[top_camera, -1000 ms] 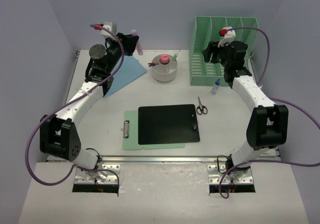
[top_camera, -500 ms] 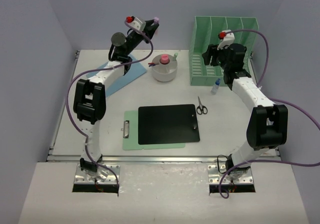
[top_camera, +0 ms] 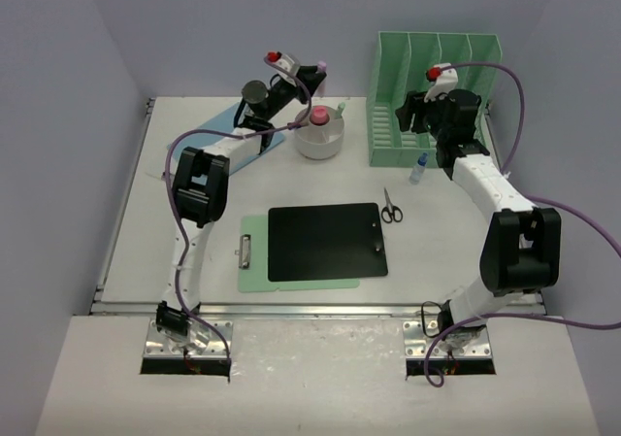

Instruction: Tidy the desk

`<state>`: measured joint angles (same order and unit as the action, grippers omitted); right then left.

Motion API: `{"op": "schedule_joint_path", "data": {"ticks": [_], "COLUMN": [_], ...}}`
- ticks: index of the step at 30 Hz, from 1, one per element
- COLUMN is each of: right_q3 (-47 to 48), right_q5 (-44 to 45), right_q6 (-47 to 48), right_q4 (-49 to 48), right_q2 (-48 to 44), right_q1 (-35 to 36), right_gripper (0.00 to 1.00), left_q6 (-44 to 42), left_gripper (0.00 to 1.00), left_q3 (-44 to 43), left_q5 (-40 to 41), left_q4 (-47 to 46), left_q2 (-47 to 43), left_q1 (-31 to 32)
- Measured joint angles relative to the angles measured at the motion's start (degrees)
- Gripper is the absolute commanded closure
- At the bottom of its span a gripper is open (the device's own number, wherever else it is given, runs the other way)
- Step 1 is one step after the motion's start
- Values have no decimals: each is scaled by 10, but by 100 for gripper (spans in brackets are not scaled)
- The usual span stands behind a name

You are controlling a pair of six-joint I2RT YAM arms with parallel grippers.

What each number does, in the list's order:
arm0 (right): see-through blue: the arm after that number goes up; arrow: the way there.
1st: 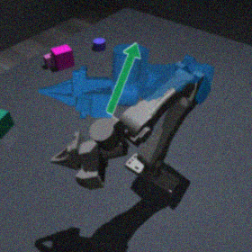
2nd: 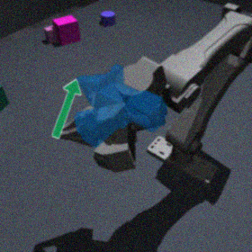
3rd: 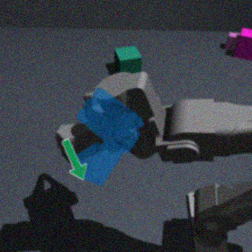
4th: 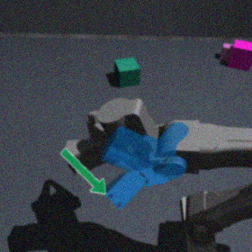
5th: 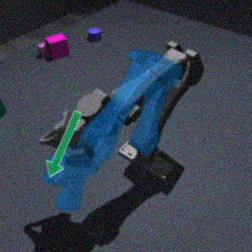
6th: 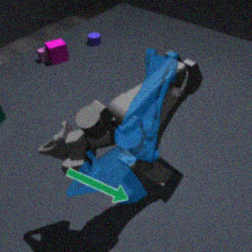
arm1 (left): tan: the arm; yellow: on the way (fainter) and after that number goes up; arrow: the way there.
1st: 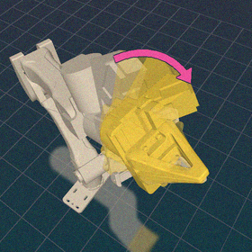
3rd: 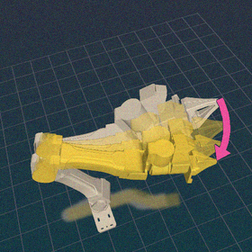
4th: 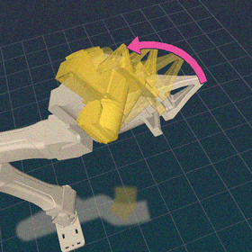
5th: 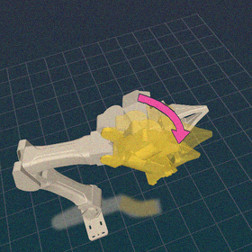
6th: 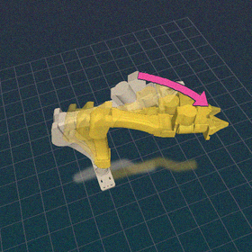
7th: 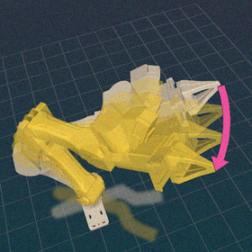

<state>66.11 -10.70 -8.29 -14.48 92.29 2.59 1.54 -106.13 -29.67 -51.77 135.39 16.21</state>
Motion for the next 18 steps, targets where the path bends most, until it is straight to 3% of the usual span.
{"op": "schedule_joint_path", "data": {"ticks": [18], "right_q3": [-16], "right_q5": [0], "right_q6": [8], "right_q4": [0], "right_q2": [-1], "right_q1": [-10], "right_gripper": [39], "left_q6": [35], "left_gripper": [92], "left_q3": [-15], "left_q5": [-2], "left_q4": [-10], "left_q2": [73], "left_q1": [11]}}
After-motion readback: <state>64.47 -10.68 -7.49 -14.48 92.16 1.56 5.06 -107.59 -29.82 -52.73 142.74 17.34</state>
